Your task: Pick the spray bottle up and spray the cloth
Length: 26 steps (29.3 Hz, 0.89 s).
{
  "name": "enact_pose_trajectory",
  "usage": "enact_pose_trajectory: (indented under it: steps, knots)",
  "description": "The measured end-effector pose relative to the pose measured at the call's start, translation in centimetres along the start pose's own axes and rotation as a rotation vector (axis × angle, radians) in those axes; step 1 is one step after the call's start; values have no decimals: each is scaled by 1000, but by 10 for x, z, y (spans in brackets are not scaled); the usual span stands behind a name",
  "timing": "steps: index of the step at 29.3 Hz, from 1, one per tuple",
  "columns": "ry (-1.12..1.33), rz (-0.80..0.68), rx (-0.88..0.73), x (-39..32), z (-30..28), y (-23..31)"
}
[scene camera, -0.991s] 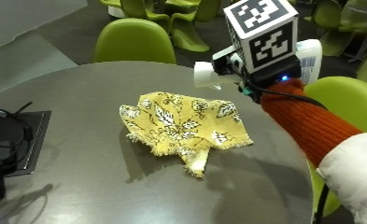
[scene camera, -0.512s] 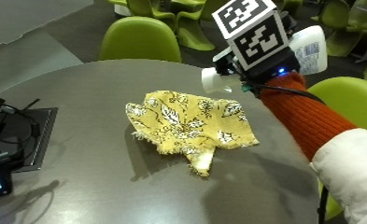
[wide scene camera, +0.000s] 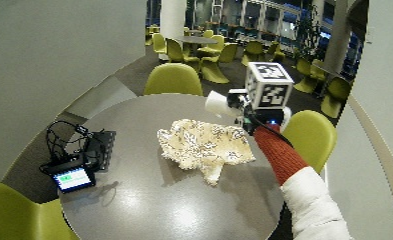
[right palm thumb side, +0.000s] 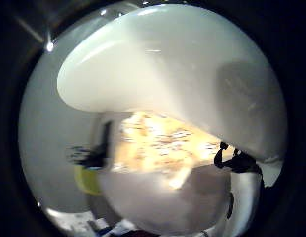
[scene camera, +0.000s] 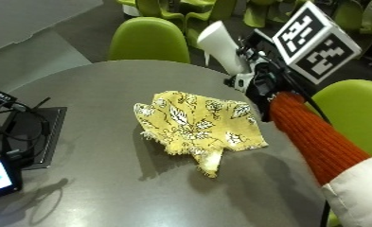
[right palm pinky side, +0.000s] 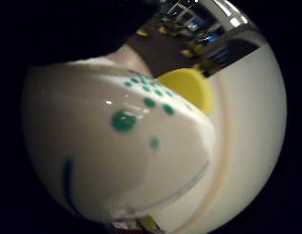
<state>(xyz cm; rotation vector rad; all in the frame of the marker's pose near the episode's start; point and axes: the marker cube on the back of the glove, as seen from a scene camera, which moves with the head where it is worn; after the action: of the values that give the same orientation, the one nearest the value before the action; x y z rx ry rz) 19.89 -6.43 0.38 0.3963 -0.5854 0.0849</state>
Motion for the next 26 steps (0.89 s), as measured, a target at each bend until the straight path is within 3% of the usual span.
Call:
enact_pose_trajectory:
  steps: [4,11,18,26]
  knots:
    - [-486,-121,-33,-48,3,29]
    - [-842,-334,-237,-154,31,89]
    - [-974,-390,-450,-220,101,128]
    - [-920,-421,-477,-237,170,144]
